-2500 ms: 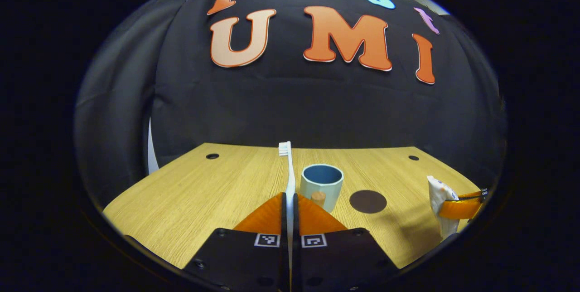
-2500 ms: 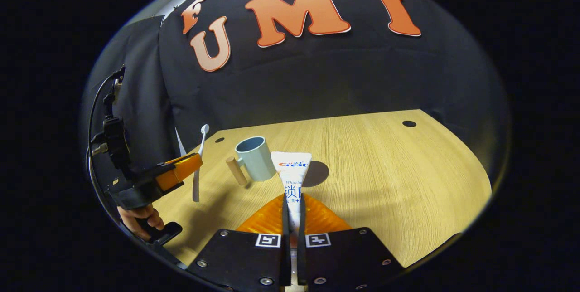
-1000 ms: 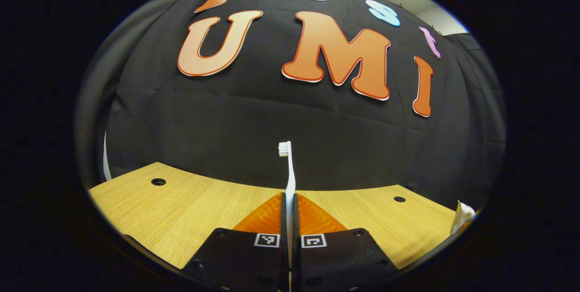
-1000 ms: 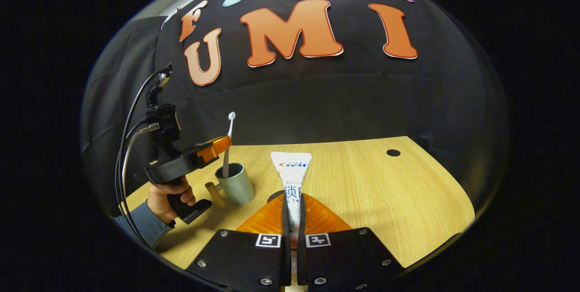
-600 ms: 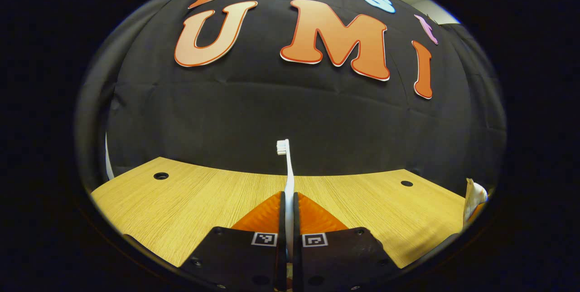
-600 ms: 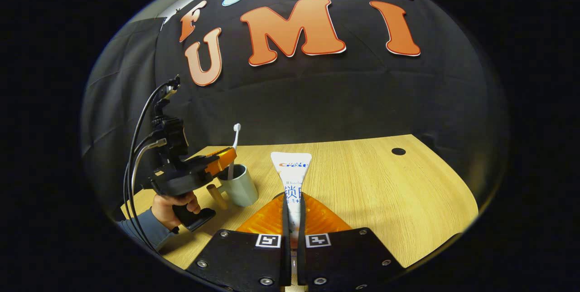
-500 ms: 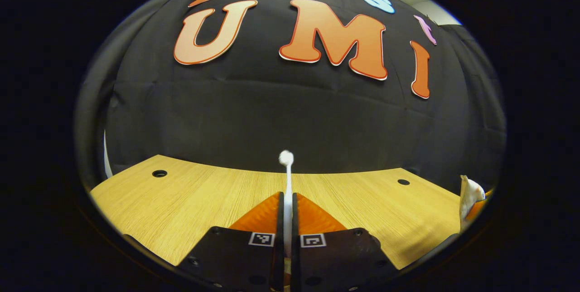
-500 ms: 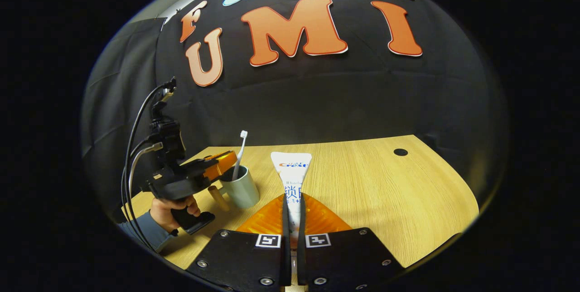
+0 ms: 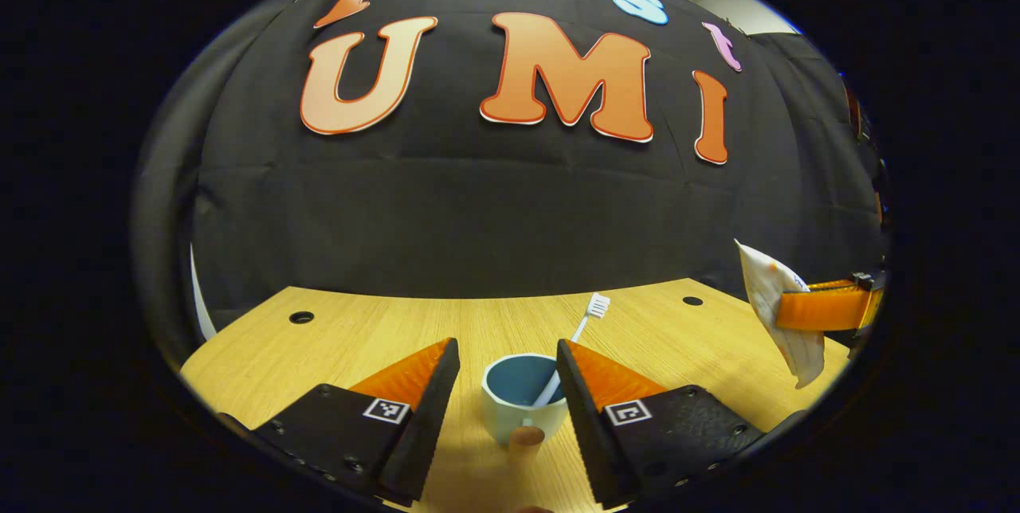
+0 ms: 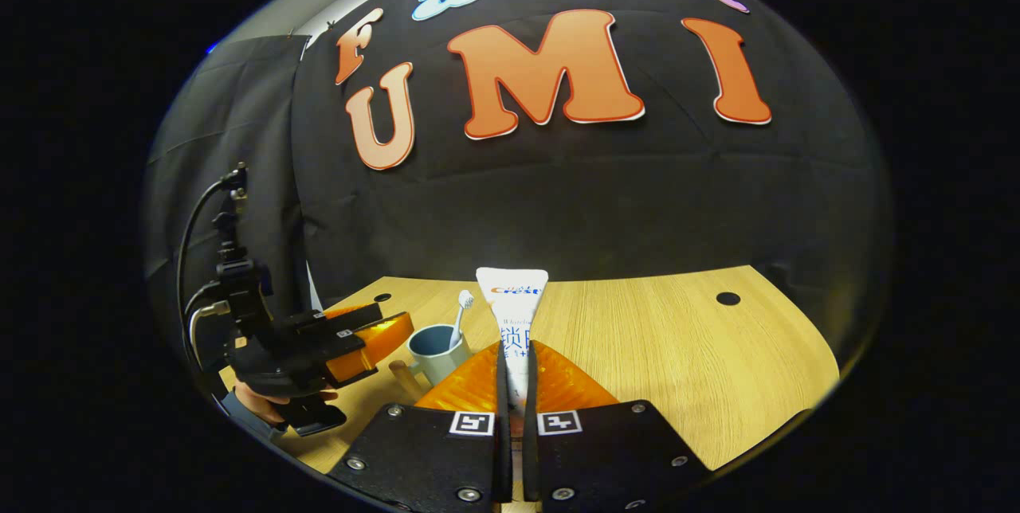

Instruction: Put the toothbrush and toothpaste on the desktop into the cup, then pick up the cup and place it on the coaster on the desktop.

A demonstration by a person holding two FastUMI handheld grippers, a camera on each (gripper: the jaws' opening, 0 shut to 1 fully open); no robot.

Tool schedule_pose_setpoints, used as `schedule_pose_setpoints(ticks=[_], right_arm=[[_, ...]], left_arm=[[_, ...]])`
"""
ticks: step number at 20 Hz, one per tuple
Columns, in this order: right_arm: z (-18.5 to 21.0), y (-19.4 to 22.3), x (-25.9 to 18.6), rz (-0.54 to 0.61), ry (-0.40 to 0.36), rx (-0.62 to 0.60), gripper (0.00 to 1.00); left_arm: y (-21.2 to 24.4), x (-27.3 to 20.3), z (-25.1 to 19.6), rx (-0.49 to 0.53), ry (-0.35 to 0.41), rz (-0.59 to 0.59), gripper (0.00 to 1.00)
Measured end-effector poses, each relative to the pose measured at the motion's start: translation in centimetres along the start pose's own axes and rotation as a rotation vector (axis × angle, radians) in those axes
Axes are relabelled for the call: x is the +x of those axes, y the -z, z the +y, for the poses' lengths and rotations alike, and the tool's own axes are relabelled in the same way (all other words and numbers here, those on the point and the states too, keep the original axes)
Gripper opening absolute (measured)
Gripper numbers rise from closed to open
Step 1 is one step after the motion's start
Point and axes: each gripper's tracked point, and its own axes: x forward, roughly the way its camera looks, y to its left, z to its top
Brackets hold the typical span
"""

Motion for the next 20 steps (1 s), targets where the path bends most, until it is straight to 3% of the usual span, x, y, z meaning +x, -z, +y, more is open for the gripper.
schedule_pose_setpoints(ticks=[2,5,6,13,20], right_arm=[[1.1,-1.7,0.7,-0.028,-0.025,-0.014,0.05],[3.0,-4.0,1.6,-0.078,-0.065,-0.026,0.05],[3.6,-4.7,1.9,-0.095,-0.076,-0.023,0.05],[8.2,-6.7,5.1,-0.165,-0.184,-0.022,0.05],[10.9,-6.7,8.7,-0.204,-0.235,-0.025,0.05]], left_arm=[[-0.4,-1.6,0.7,0.001,-0.02,0.0,0.76],[-0.4,-3.8,1.7,-0.007,-0.048,0.022,0.94],[-0.2,-4.5,2.1,-0.017,-0.055,0.032,0.95],[0.3,-8.6,2.4,-0.081,-0.039,0.023,0.96],[1.1,-12.4,3.3,-0.034,-0.065,-0.001,0.96]])
